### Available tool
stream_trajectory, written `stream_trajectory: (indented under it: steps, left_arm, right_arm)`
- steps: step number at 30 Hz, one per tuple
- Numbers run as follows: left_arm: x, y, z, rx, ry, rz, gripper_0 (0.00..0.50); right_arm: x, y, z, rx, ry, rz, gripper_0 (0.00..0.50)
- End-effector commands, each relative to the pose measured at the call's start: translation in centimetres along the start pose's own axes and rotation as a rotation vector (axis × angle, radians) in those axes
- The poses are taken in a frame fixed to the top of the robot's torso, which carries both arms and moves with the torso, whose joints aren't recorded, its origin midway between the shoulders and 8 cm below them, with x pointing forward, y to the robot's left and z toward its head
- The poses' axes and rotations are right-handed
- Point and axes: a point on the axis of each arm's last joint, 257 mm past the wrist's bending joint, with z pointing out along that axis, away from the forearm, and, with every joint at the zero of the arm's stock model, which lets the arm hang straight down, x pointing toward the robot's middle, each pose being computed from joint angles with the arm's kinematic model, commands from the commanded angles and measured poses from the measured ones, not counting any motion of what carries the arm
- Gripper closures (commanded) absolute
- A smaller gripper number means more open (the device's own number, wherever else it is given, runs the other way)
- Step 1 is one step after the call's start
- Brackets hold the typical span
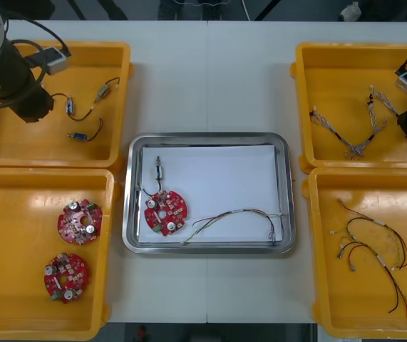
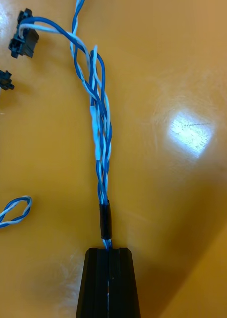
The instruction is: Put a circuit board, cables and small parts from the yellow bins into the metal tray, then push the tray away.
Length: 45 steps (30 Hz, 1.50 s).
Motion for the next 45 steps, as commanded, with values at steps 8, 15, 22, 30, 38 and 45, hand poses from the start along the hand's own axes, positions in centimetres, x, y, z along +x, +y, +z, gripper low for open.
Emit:
stream_trajectory:
  steps: [8, 15, 22, 30, 38, 45]
  left_arm:
    - [-4.5, -1.8, -5.8, -0.04, -0.069, -0.169, 0.5]
    - [-5.1, -3.6, -7.0, -0.05, -0.058, -0.254, 0.5]
    - [-5.4, -5.4, -7.9, -0.056, -0.057, -0.314, 0.5]
    - [-5.0, -6.5, -7.9, -0.053, -0.075, -0.355, 0.499]
    - [-5.3, -7.5, -8.2, -0.053, -0.082, -0.381, 0.5]
    - [-5.9, -7.7, -8.5, -0.05, -0.104, -0.403, 0.499]
  right_arm:
    - [-2.6, -0.2, -3.3, -0.004, -0.002, -0.079, 0.5]
    - [-3.5, -0.7, -6.1, -0.007, 0.006, -0.091, 0.5]
    - [-4.1, -0.7, -9.0, -0.013, 0.026, -0.105, 0.5]
    - [-4.4, -0.2, -13.3, -0.022, 0.063, -0.119, 0.5]
    - [-4.0, 1.3, -17.4, -0.041, 0.111, -0.139, 0.5]
    - [-6.0, 1.7, -20.3, 0.013, 0.063, -0.186, 0.5]
